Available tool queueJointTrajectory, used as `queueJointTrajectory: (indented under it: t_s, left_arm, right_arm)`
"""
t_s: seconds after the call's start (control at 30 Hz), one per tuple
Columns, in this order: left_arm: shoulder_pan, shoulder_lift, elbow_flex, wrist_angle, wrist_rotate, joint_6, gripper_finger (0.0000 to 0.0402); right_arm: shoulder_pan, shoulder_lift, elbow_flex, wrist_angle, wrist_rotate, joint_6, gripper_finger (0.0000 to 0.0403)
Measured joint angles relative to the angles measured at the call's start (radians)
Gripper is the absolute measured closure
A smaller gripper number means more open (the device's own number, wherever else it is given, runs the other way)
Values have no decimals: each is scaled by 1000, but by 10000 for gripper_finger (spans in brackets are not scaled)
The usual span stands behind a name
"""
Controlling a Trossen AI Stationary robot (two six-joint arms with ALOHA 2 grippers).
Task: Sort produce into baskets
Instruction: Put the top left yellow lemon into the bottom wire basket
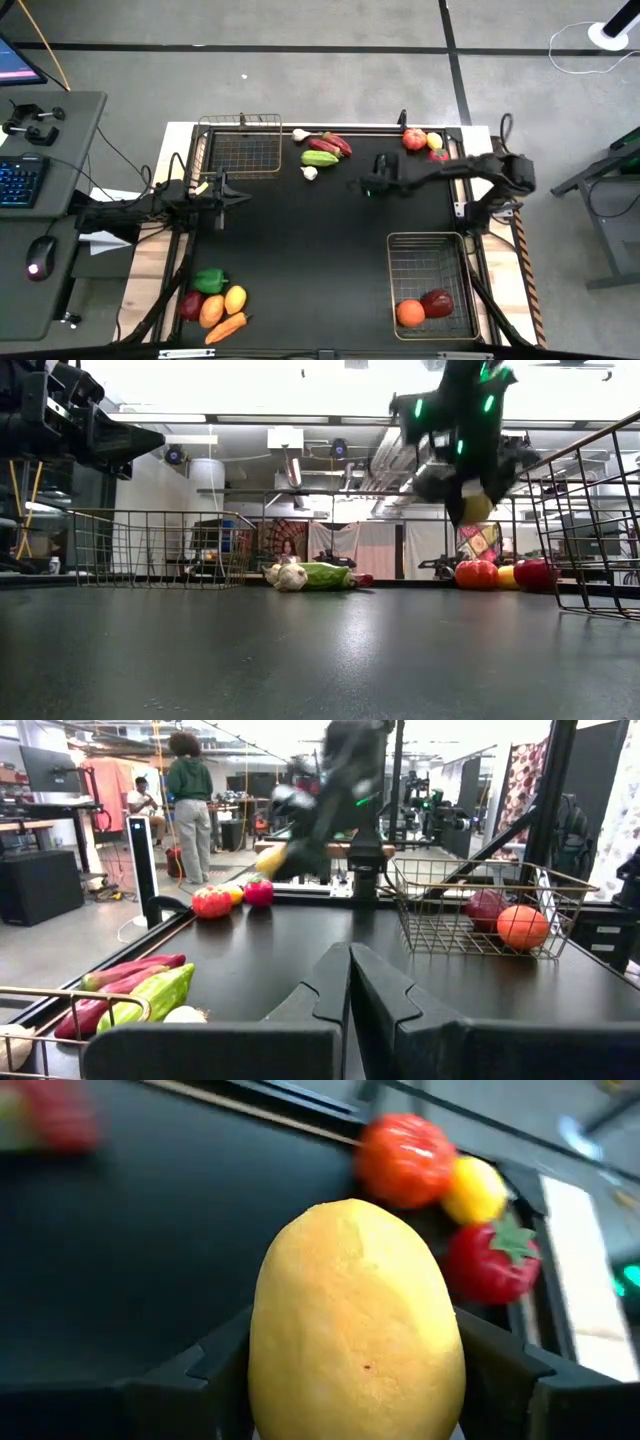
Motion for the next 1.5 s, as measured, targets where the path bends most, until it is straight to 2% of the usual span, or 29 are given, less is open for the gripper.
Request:
queueJointTrajectory:
  t_s: [0.13,0.33,0.5,0.7,0.8,0.93,1.1,1.37,1.5]
  left_arm:
    - [0,0,0,0,0,0,401]
    - [0,0,0,0,0,0,401]
    - [0,0,0,0,0,0,401]
    - [0,0,0,0,0,0,401]
    - [0,0,0,0,0,0,401]
    - [0,0,0,0,0,0,401]
    - [0,0,0,0,0,0,401]
    - [0,0,0,0,0,0,401]
    - [0,0,0,0,0,0,401]
  right_arm:
    - [207,-40,59,-12,-58,0,164]
    - [499,-42,159,-10,-209,11,163]
    - [685,-41,279,-56,-294,141,163]
    - [841,-42,420,-178,-358,353,162]
    - [900,-42,447,-248,-395,479,162]
    - [964,-41,435,-252,-371,536,162]
    - [985,-40,419,-243,-443,508,162]
    - [956,-40,419,-237,-392,473,162]
    - [941,-40,419,-236,-400,471,161]
